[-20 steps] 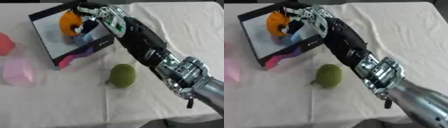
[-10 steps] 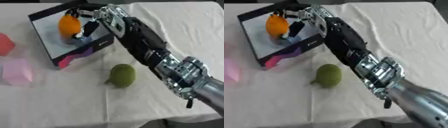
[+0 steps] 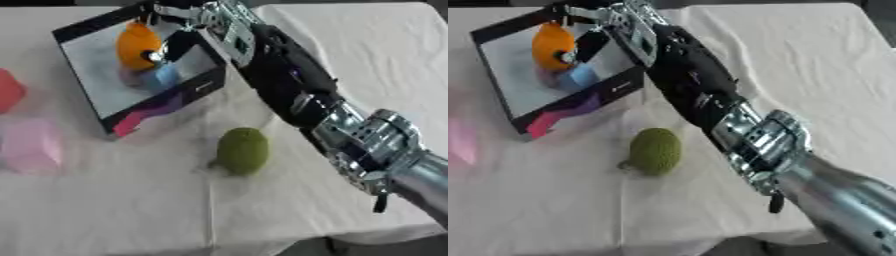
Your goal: Pick up objects on the table and place them in the box.
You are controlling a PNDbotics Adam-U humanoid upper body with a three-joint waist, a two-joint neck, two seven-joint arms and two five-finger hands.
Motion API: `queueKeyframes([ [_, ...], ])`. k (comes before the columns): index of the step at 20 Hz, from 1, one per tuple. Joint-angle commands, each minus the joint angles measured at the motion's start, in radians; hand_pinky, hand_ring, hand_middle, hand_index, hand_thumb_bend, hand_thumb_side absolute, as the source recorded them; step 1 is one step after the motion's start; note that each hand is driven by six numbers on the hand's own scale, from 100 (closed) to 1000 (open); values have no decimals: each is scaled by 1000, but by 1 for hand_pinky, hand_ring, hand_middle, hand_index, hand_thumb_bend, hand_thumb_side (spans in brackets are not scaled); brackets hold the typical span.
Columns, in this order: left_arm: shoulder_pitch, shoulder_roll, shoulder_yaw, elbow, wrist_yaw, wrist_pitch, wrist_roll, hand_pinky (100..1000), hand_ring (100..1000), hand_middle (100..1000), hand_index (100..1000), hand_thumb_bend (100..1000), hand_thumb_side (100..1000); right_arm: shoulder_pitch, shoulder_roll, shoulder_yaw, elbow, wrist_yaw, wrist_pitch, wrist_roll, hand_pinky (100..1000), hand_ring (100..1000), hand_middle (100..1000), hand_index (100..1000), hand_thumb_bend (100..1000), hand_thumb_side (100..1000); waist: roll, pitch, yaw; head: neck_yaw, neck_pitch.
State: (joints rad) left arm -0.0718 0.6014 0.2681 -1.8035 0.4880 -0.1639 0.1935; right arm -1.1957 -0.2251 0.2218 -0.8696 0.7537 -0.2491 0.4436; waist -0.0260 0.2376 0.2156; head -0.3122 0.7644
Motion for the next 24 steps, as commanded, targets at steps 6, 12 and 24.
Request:
queueKeyframes([
  [6, 12, 40, 20, -7, -8, -4, 13, 934, 884, 776, 776, 100, 678, -11, -92, -1, -186, -163, 93, 26, 951, 833, 798, 1000, 271, 274, 14, -45, -18, 19, 6],
  [12, 20, 46, 20, -7, -14, -5, 13, 934, 884, 776, 776, 100, 693, 17, -152, 28, -344, -257, 149, 37, 932, 825, 785, 1000, 264, 287, 13, -50, -37, 35, 6],
  [24, 66, 66, 28, 0, -51, -1, 19, 935, 885, 774, 775, 100, 706, 213, -359, 176, -760, -364, 183, 160, 913, 851, 800, 982, 344, 398, -22, -66, -104, 125, 6],
])
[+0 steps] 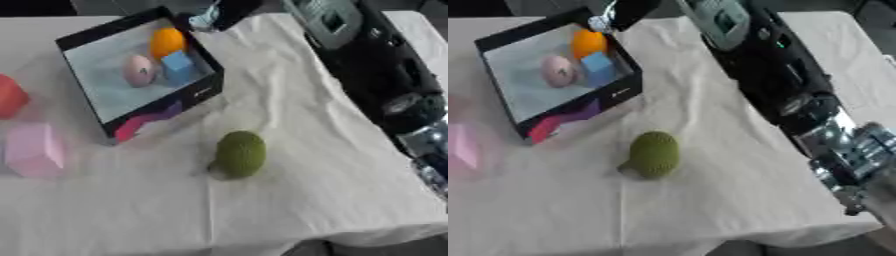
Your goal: Pick up objects on the table and place them in the box.
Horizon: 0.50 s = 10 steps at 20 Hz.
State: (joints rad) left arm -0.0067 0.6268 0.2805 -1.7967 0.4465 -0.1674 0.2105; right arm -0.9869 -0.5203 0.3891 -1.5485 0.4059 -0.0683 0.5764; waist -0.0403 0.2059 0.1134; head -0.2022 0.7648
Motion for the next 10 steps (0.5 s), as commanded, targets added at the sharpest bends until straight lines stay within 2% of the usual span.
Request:
queueKeyframes([
  [1, 1, 41, 14, -6, -12, 3, 1, 935, 885, 776, 775, 100, 707, 26, -83, 19, -102, -18, 1, 44, 911, 851, 799, 975, 341, 406, -10, -34, -4, 17, 5],
  [7, -2, 42, 5, -4, -21, 10, -9, 935, 887, 784, 775, 100, 712, 141, -157, 43, -159, -11, -20, 129, 914, 855, 806, 969, 338, 422, -15, -28, -10, 23, 5],
  [8, -2, 42, 4, -4, -22, 10, -10, 936, 887, 784, 775, 100, 712, 155, -165, 47, -164, -10, -25, 141, 915, 856, 802, 970, 556, 277, -15, -27, -10, 23, 5],
  [9, -2, 42, 4, -3, -23, 10, -11, 936, 888, 784, 775, 100, 713, 169, -174, 53, -169, -11, -32, 155, 916, 857, 807, 968, 342, 425, -16, -25, -10, 24, 5],
  [10, -2, 41, 4, -3, -24, 11, -11, 936, 888, 784, 775, 100, 714, 182, -182, 57, -175, -12, -40, 168, 916, 857, 808, 967, 346, 429, -16, -24, -10, 24, 5],
])
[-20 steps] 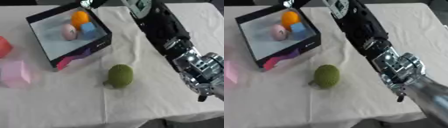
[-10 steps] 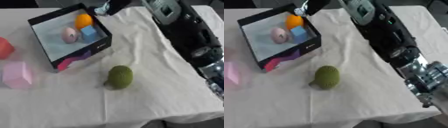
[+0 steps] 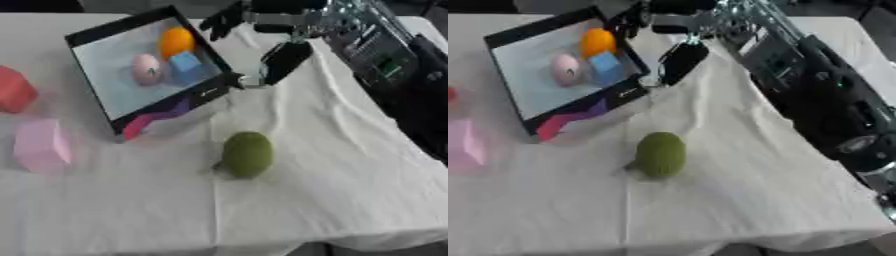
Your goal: Pick up objects on the table and place them in the box.
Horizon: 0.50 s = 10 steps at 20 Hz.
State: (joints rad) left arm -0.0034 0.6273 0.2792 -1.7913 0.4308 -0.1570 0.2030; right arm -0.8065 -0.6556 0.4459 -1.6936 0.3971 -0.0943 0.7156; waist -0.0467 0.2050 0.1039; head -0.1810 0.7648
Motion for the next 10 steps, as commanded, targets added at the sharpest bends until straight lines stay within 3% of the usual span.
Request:
queueKeyframes([
  [1, -5, 41, 5, -8, -9, 1, -4, 936, 888, 784, 775, 100, 714, 14, -56, 5, -37, -4, -24, 43, 917, 859, 811, 968, 350, 428, -10, -23, 0, 3, 5],
  [10, -6, 42, 1, -6, -11, 2, -9, 937, 890, 784, 775, 100, 716, 81, -70, 44, -18, 29, -71, 131, 922, 866, 828, 978, 385, 428, -12, -20, 2, -2, 5],
])
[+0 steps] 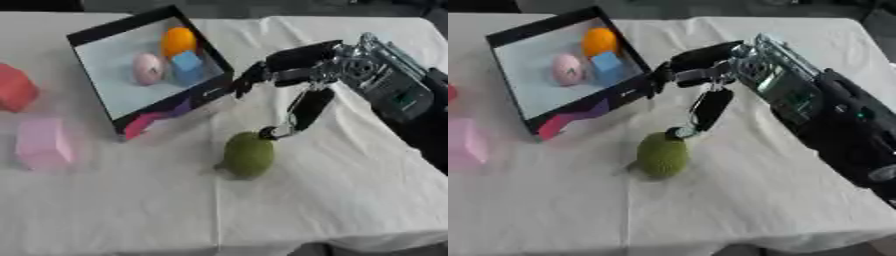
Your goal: Pick up objects on the table and place them in the box.
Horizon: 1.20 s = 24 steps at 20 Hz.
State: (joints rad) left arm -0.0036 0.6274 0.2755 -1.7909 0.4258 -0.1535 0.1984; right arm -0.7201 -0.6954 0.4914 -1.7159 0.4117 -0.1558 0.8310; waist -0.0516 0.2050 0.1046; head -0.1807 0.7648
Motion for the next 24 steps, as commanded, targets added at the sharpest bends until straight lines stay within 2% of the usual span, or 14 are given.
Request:
queueKeyframes([
  [1, -6, 41, 5, -6, -7, -2, -5, 937, 890, 784, 775, 100, 716, 1, -29, 0, 11, 20, -14, 19, 923, 867, 829, 981, 394, 437, -6, -20, 1, -3, 5],
  [9, -9, 39, 4, -6, -7, -3, -8, 937, 891, 785, 775, 100, 715, 28, -8, 12, 75, 58, -48, 54, 924, 870, 832, 985, 421, 413, -4, -16, 5, -7, 5],
  [16, -12, 32, 1, -3, -7, -1, -13, 937, 892, 783, 774, 100, 718, 28, 27, 16, 137, 128, -74, 27, 920, 871, 833, 985, 457, 429, -2, -11, 13, -10, 5],
  [24, -13, 24, 3, -2, -8, -1, -13, 938, 893, 782, 773, 100, 719, 25, 66, 26, 175, 145, -87, 20, 907, 852, 807, 965, 409, 372, 2, -5, 21, -12, 5],
])
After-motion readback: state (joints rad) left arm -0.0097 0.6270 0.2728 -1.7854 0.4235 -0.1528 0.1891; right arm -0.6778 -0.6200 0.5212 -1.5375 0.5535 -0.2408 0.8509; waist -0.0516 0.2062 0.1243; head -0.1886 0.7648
